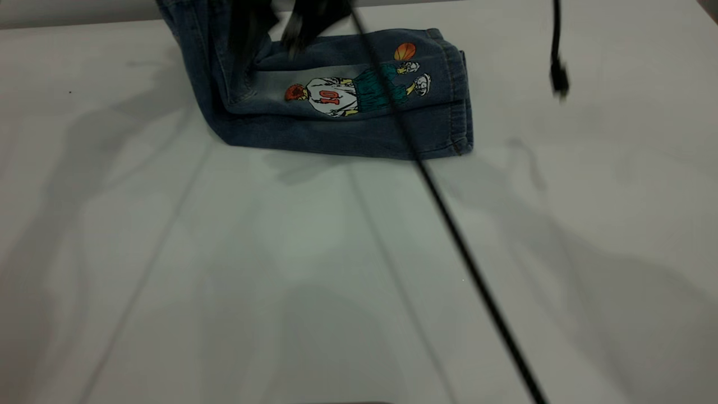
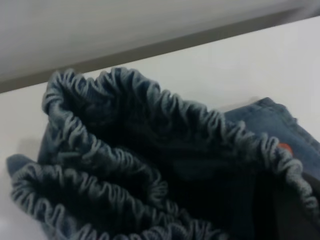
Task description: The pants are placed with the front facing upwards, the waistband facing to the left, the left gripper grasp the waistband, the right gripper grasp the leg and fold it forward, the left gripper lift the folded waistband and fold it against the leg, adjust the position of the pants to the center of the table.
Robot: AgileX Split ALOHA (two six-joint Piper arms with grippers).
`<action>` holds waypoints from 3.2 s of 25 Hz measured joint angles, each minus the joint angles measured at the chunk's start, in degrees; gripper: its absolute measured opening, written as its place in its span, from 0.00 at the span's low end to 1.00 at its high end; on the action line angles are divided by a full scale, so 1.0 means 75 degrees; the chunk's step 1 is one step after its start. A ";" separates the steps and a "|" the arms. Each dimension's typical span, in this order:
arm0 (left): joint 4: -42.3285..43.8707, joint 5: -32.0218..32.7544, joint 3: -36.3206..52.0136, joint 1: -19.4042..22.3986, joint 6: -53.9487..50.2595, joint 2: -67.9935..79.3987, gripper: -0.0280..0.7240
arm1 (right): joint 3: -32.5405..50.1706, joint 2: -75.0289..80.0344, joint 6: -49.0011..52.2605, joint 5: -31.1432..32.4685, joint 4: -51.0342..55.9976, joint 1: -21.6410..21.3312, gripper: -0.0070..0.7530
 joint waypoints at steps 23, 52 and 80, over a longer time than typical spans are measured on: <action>-0.0341 -0.1746 0.0061 -0.2760 0.1087 0.0534 0.08 | -0.3340 -0.0255 0.2602 0.2264 -0.2409 -0.2564 0.63; 0.3802 0.0320 -0.0130 -0.2928 -0.1927 0.0983 0.76 | -0.3928 -0.0728 0.2398 0.2352 -0.2523 -0.2607 0.60; 0.4292 -0.1456 -0.1649 -0.3350 -0.2478 0.3573 0.76 | -0.3971 -0.1059 0.2398 0.2407 -0.1514 -0.2595 0.60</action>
